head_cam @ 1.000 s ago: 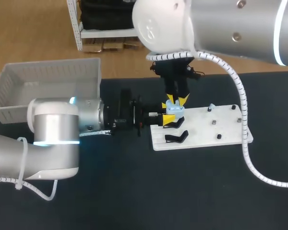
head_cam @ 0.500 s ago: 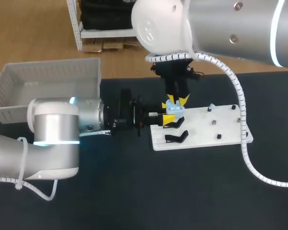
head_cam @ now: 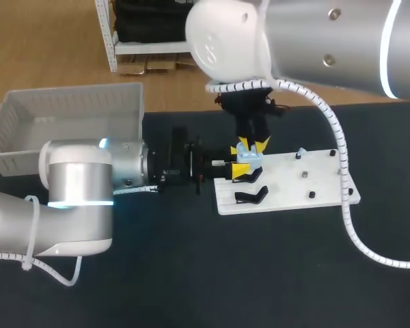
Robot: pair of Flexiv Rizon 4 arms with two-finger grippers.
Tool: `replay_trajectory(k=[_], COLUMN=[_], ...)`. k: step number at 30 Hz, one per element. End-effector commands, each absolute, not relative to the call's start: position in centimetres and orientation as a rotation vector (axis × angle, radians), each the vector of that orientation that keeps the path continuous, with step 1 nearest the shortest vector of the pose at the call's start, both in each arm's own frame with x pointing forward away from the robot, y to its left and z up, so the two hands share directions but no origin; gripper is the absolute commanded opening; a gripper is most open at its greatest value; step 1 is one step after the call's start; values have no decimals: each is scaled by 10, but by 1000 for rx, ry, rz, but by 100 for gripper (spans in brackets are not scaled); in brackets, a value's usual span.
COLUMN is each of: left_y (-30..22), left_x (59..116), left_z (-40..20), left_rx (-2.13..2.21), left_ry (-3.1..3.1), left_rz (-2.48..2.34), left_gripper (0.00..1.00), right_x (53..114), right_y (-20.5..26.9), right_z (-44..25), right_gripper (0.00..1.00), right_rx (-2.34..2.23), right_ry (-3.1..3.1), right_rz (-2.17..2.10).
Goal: Pick up each earbud case from the left stands, insert the matching earbuds, close the lid, and place the case in the box.
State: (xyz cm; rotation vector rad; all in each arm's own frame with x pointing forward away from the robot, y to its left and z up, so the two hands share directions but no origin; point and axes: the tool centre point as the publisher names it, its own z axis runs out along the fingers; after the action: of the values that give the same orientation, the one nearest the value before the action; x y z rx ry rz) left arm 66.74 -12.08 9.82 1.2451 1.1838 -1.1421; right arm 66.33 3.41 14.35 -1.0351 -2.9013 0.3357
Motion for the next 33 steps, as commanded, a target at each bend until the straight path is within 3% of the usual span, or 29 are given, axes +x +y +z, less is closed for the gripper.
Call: replay_trajectory(k=[1,5,6,7,11,18,20,21,22,23,26,30,33], left_y=[-121,-121,-121,-121,-121,-121,-121,-121,-121,-121,-121,-121,-121], left_x=[666,666,666,666,666,666,666,666,666,666,666,666,666], left_z=[97,97,97,97,97,97,97,97,97,97,97,97,97], left_rx=[1237,1237,1237,1237,1237,1237,1237,1237,1237,1237,1237,1237,1237], left_ry=[1182,1182,1182,1182,1182,1182,1182,1182,1182,1182,1182,1182,1182], left_rz=[-1133,-1133,-1133,-1133,-1133,-1133,-1133,-1133,-1133,-1133,-1133,-1133,-1133], left_gripper=[0,0,0,0,0,0,0,0,0,0,0,0,0], right_x=[664,663,663,662,656,641,644,646,649,651,661,678,691], right_y=[35,35,34,34,32,10,1,-5,-10,-15,-29,-51,-65], right_z=[141,140,140,141,151,185,188,190,192,192,187,179,173], right_gripper=[0,3,24,36,43,42,47,63,85,94,92,100,90], right_rx=[-1038,-1035,-1034,-1034,-1044,-1017,-955,-953,-918,-883,-784,-753,-716], right_ry=[-2898,-2887,-2884,-2882,-2896,-2994,-3095,-3136,-3172,-3211,-3306,-3338,-3364], right_rz=[347,357,353,346,296,21,-71,-134,-217,-261,-313,-378,-402])
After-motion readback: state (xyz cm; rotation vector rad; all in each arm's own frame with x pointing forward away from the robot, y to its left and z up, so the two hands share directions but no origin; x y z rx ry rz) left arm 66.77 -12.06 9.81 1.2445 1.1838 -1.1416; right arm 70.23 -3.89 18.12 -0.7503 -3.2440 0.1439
